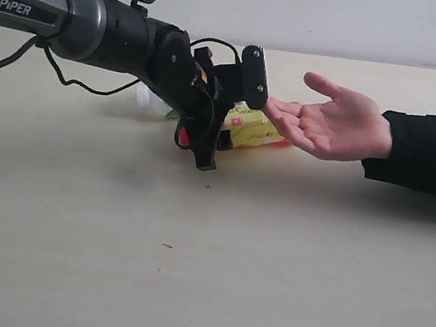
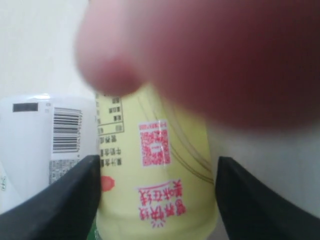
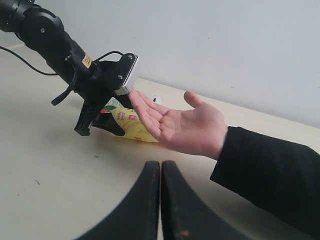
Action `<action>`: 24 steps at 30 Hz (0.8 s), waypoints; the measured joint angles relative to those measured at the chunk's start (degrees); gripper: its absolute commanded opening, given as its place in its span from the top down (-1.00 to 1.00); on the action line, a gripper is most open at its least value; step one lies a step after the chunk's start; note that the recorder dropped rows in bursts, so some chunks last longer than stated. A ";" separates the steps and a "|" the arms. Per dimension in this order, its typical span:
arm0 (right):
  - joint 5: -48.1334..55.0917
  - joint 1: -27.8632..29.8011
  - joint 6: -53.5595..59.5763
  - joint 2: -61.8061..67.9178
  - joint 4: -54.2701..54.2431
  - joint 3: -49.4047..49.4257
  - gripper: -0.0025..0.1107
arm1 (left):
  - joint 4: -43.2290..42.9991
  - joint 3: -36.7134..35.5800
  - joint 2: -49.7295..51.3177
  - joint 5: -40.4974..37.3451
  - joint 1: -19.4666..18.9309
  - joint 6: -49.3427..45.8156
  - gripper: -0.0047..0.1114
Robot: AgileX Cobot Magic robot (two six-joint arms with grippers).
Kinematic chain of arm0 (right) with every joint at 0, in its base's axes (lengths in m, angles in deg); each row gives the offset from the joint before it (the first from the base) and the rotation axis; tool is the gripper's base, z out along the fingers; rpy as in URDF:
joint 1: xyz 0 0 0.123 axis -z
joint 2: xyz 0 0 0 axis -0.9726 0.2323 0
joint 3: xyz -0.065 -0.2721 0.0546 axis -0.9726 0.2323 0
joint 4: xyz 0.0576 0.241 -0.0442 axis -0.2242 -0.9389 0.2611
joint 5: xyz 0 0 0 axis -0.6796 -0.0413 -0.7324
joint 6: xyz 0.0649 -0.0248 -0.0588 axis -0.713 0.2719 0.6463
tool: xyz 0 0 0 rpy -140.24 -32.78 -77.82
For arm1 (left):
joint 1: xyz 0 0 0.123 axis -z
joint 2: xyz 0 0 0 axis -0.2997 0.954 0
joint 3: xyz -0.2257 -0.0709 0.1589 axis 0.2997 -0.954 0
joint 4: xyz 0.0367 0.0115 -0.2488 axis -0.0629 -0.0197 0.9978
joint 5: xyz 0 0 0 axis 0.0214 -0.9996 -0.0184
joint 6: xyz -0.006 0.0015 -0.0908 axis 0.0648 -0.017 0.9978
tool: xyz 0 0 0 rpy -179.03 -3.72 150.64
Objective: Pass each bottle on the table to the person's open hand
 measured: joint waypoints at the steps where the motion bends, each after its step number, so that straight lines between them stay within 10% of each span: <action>1: 0.00 0.00 0.00 0.00 0.00 0.00 0.93 | 0.00 0.04 0.26 0.13 0.00 0.00 -0.16; 24: 0.00 0.00 0.00 0.00 0.00 0.00 0.93 | 0.00 0.38 0.75 0.99 0.00 0.00 -0.04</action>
